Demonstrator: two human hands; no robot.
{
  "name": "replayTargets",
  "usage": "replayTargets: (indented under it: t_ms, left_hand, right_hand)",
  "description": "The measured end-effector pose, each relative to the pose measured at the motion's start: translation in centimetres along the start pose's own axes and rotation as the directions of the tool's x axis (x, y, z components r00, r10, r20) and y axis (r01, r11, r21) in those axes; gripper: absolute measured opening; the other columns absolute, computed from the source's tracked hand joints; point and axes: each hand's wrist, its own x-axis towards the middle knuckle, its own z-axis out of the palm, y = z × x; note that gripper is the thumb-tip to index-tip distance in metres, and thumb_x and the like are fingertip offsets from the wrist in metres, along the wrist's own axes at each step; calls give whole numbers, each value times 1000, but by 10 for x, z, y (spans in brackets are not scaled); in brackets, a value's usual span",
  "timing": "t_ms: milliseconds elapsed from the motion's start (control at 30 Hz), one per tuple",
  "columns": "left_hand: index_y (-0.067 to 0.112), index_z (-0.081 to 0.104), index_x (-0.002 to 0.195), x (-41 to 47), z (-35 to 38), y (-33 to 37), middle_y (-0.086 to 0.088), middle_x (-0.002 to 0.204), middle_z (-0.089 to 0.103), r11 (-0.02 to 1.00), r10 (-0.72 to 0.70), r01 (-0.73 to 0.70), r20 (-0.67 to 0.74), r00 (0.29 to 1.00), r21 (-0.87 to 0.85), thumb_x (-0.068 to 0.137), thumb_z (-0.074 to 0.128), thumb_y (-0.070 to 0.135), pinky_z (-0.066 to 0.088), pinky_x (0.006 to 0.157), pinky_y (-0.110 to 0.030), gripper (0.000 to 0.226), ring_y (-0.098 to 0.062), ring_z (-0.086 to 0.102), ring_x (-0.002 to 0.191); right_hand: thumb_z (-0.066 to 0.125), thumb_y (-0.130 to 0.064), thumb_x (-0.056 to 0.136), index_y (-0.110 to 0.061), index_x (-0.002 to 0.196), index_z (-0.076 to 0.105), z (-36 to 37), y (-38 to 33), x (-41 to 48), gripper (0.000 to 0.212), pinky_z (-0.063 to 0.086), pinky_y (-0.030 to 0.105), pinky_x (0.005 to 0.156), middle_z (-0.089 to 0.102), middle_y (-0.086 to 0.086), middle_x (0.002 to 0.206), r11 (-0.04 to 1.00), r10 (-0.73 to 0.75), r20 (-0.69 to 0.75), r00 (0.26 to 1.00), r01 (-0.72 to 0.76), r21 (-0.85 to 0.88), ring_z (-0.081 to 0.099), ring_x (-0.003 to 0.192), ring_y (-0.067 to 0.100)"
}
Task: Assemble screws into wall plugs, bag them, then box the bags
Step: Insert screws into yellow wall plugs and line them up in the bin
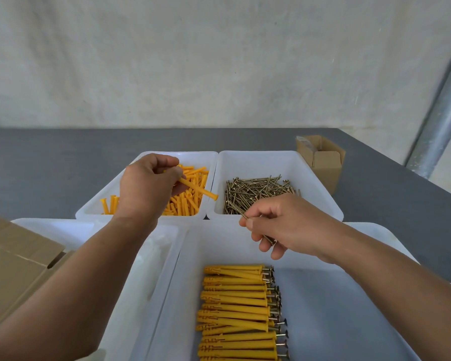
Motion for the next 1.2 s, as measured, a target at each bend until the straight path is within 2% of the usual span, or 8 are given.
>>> replayTargets:
  t_ms: [200,333,500,767,967,1200]
  left_hand:
    - [15,65,87,-2,3,-1,-9,80,68,997,-55,56,33,998,-45,90,63,1,55,57,-19,15,-11,70,66]
    - [14,65,86,-3,4,-3,-7,76,67,998,-50,52,54,997,-38,90,63,0,55,57,-19,15,-9,69,63]
    - [15,66,86,-5,7,-4,-6,75,68,998,-52,53,87,995,-14,90,63,2,58,62,-24,14,-14,71,70]
    - [14,66,86,-11,12,-3,2,65,68,999,-46,47,134,990,-7,89,64,0,60,63,-25,15,-10,70,65]
    - [14,66,87,-16,15,-2,-9,77,70,999,-25,21,177,984,25,89,65,1,61,66,-28,13,-17,71,72]
    - [10,66,90,-19,18,-2,-12,79,70,1000,-23,25,238,971,-7,88,64,-2,58,62,-23,13,-11,71,66]
  right_hand:
    - [61,-28,96,-26,100,73,1,0,1,12,55,21,57,71,-2,80,1000,-6,26,1000,6,-13,71,69,14]
    - [62,-27,96,-27,99,73,1,1,1,12,54,20,56,71,-2,80,1000,-12,26,1000,12,-16,70,68,12]
    - [62,-28,95,-27,100,72,1,3,2,12,55,21,57,71,-2,78,1000,-9,31,999,9,-23,71,67,13]
    - [62,-30,96,-27,100,72,1,3,3,11,58,24,60,72,-3,79,998,-5,27,1000,6,-55,72,67,15]
    - [61,-27,96,-30,101,70,1,4,4,11,60,26,63,72,-3,80,998,-8,17,1000,8,-55,73,68,15]
    - [64,-35,92,-34,96,69,2,2,4,6,61,32,73,72,-3,75,1000,-21,7,1000,21,-8,73,66,13]
